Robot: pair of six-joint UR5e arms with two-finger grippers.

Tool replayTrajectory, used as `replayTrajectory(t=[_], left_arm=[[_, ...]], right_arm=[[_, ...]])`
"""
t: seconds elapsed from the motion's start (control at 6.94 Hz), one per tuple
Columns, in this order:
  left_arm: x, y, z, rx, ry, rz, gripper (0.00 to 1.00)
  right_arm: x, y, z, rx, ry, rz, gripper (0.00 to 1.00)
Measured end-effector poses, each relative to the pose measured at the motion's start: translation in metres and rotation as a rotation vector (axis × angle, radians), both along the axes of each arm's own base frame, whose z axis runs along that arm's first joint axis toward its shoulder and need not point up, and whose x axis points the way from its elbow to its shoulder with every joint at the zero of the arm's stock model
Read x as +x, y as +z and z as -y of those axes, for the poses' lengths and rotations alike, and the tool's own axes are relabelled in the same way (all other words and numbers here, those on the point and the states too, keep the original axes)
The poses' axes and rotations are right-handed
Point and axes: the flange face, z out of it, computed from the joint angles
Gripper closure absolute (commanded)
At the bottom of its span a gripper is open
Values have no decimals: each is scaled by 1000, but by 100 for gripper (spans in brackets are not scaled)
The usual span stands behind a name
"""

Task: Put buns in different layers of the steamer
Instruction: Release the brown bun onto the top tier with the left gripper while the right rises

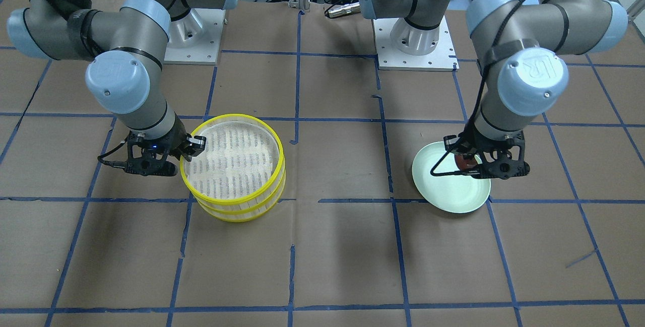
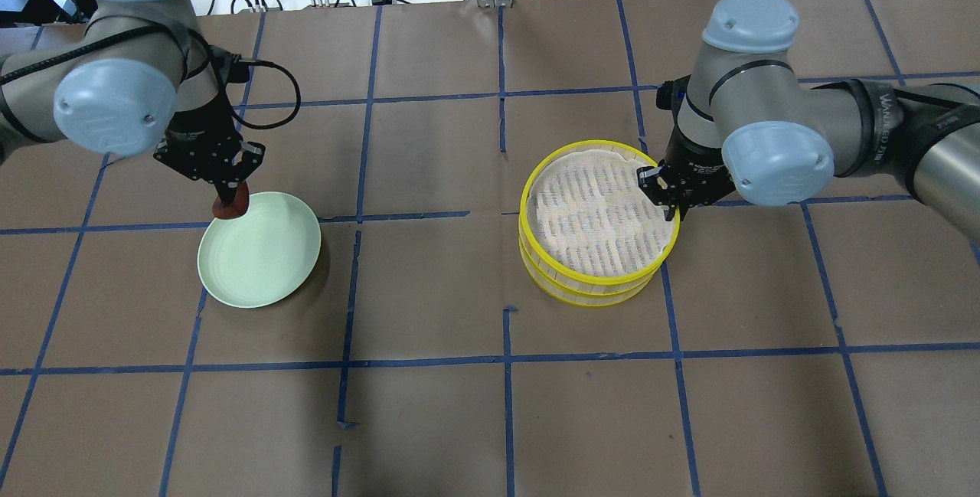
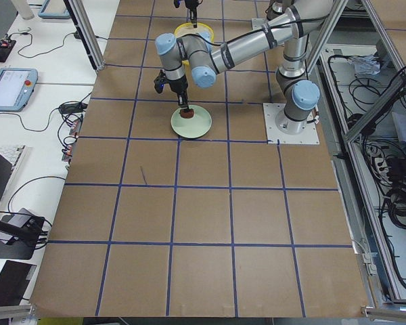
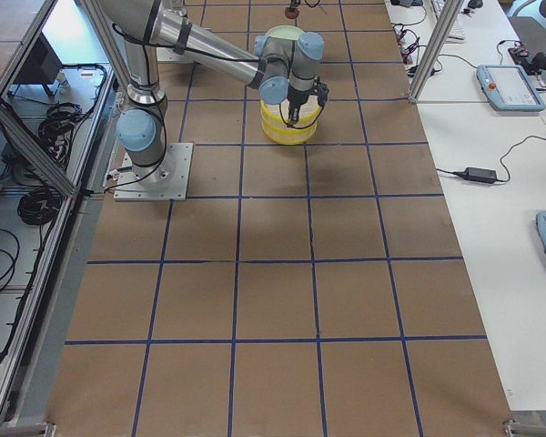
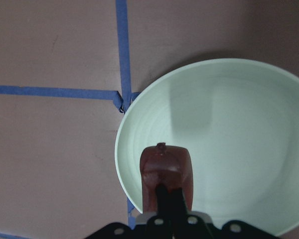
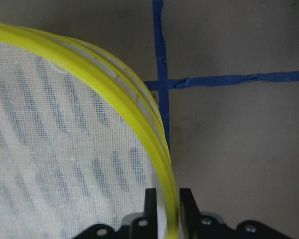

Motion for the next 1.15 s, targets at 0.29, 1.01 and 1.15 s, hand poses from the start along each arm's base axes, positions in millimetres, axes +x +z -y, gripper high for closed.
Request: replayTrajectory(t=[0.29,1.01,1.15], left_arm=[[-94,32,-13,-63,83,-106,97],[-304,0,-47,-182,271,-368,73],[-326,-7,-51,-182,296,-416,20]], right_arm=[[0,8,1,-9,0,1,0],[-25,96,28,-17,-10,-4,0],[-37,118,26,-8,-25,0,0]])
